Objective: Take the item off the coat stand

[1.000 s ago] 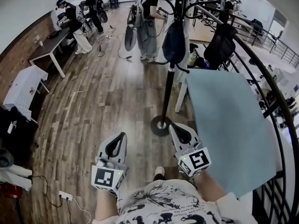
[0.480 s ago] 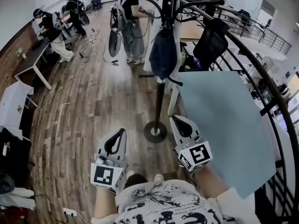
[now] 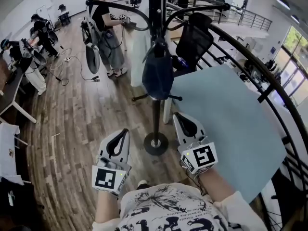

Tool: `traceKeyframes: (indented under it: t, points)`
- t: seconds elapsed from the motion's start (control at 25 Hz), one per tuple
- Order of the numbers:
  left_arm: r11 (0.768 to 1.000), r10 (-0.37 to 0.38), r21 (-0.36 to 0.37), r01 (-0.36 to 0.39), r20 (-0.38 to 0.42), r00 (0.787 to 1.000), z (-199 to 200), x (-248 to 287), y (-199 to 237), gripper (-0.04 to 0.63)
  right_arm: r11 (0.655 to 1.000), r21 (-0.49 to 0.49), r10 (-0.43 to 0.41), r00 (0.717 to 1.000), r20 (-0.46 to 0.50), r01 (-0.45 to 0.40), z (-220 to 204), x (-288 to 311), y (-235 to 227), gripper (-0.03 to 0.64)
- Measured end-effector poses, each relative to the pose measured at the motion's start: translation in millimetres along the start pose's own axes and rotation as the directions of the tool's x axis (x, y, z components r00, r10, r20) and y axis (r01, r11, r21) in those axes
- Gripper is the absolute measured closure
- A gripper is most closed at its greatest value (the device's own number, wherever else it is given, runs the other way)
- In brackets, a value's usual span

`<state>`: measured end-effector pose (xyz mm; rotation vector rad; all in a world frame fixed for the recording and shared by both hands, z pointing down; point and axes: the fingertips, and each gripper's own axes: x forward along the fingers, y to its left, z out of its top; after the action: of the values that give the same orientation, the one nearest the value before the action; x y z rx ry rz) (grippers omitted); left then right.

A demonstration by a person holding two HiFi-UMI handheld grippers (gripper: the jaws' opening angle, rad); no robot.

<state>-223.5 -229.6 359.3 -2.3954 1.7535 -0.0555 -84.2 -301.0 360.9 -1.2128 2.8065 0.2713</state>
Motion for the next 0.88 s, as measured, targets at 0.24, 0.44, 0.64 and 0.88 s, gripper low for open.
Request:
traceKeyframes:
  t: [0.24,0.44,0.64,0.88]
  points:
    - [0.996,-0.093,0.010,0.093,0.034,0.995,1,31,44,0.591,0.991,-0.026,-0.130,0.992,0.008,0.130,15,56,-13,0.505]
    - [0.988,-0.155,-0.009,0.155,0.014,0.988,-18,40,64,0.591,0.977,-0.010,-0.215,0.977,0.015,0.215,12,90,-20,0.363]
    - [0.982,-0.185,-0.024,0.186,0.025,0.982,-26,49,75,0.591,0.966,-0.045,-0.257,0.966,-0.019,0.256,13,123,-31,0.354]
    - [0.981,-0.193,-0.023,0.194,0.038,0.980,-28,57,84,0.591,0.957,-0.086,-0.283,0.956,-0.076,0.277,10,151,-40,0.397]
